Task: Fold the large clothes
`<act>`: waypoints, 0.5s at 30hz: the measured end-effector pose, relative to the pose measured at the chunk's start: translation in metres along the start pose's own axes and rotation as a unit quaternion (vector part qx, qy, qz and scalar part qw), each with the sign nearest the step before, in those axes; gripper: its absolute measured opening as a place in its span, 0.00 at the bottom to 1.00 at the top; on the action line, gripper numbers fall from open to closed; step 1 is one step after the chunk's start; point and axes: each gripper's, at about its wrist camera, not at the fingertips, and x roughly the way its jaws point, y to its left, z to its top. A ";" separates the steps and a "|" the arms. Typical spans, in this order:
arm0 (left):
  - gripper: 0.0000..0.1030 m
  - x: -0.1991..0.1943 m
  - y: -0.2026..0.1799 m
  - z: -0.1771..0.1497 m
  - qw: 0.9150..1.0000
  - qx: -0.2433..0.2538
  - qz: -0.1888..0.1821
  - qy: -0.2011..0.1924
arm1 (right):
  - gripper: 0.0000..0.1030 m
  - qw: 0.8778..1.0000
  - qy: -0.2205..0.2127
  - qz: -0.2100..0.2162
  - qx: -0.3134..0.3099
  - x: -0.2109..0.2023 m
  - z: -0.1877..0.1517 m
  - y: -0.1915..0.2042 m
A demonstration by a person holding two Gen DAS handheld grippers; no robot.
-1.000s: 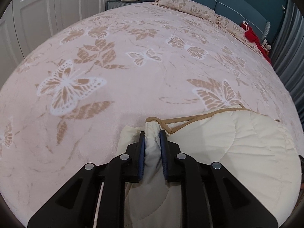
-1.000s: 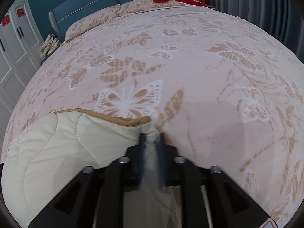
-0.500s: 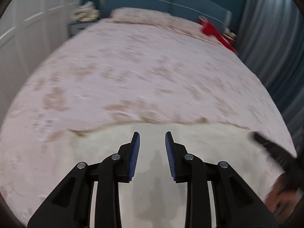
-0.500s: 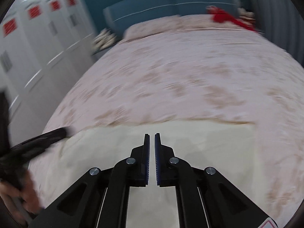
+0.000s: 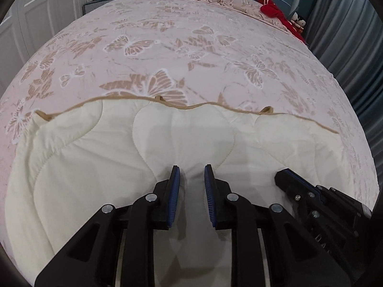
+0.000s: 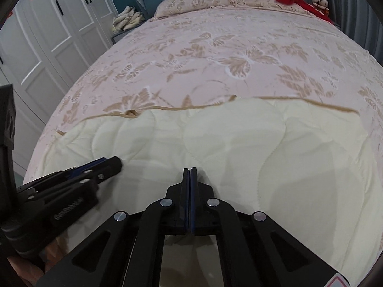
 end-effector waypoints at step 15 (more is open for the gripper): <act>0.00 0.024 0.019 -0.006 1.000 0.004 0.013 -0.009 | 0.00 1.000 0.018 -0.001 0.001 0.018 0.014 0.009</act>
